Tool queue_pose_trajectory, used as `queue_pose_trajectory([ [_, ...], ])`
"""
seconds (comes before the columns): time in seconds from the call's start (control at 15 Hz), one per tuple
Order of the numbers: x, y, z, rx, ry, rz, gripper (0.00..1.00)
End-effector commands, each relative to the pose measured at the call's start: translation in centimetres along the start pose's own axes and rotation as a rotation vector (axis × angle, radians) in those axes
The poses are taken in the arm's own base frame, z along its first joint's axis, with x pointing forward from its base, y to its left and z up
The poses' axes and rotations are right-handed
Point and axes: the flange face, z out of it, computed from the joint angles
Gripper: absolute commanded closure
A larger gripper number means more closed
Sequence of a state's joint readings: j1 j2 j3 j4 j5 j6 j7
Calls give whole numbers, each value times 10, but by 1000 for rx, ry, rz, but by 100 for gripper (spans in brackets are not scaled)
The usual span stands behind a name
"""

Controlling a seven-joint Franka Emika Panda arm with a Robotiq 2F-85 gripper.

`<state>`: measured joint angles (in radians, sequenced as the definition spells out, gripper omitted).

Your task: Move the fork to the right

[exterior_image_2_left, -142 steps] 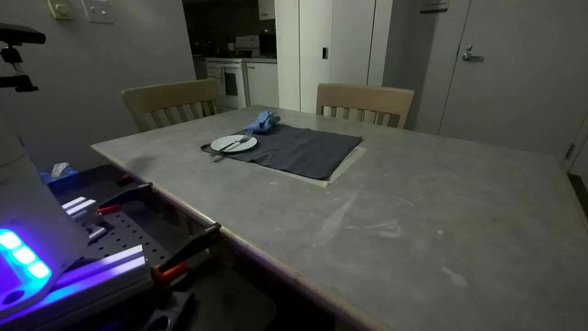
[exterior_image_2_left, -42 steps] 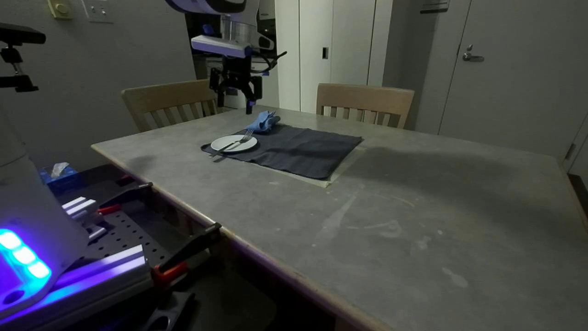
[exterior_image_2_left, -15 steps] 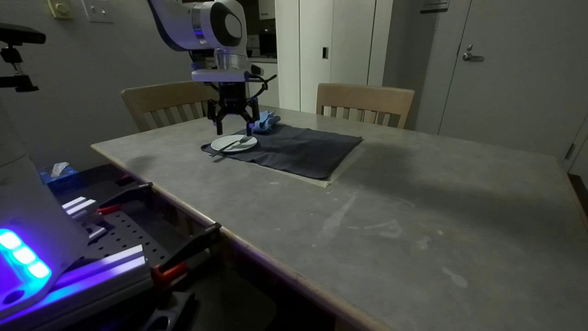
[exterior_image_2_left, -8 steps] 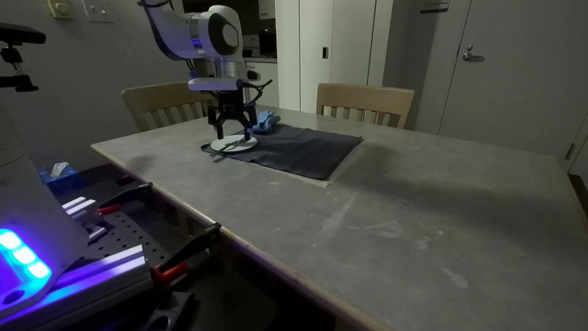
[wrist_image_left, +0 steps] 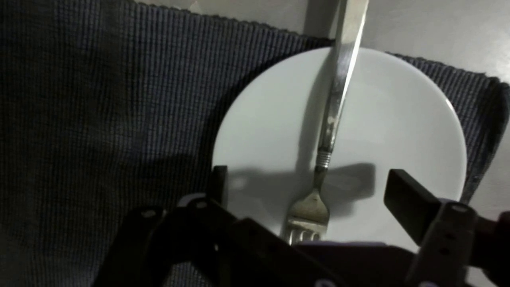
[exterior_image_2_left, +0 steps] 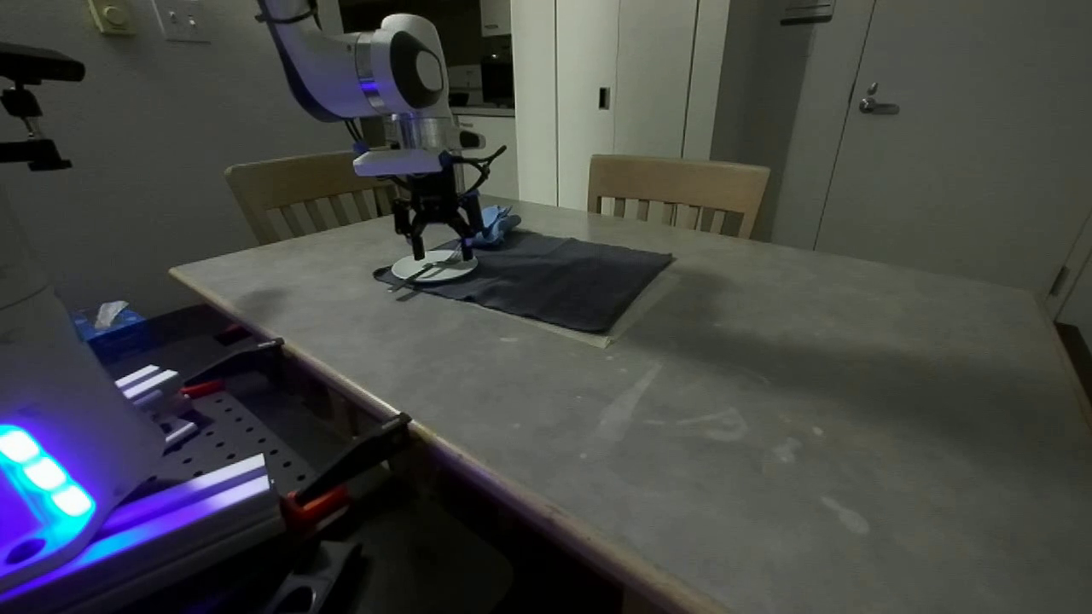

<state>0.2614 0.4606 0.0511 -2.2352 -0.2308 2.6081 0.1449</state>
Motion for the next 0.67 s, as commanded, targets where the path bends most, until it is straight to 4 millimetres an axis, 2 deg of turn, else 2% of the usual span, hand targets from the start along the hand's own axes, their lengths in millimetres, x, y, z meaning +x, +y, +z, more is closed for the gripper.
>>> queue_pose_trajectory([
  [0.0,0,1,6,-8,22,0,0],
  [0.27,0,-4,8,-2,21,-8,0],
  [0.6,-6,-7,21,24,-8,-9,0],
])
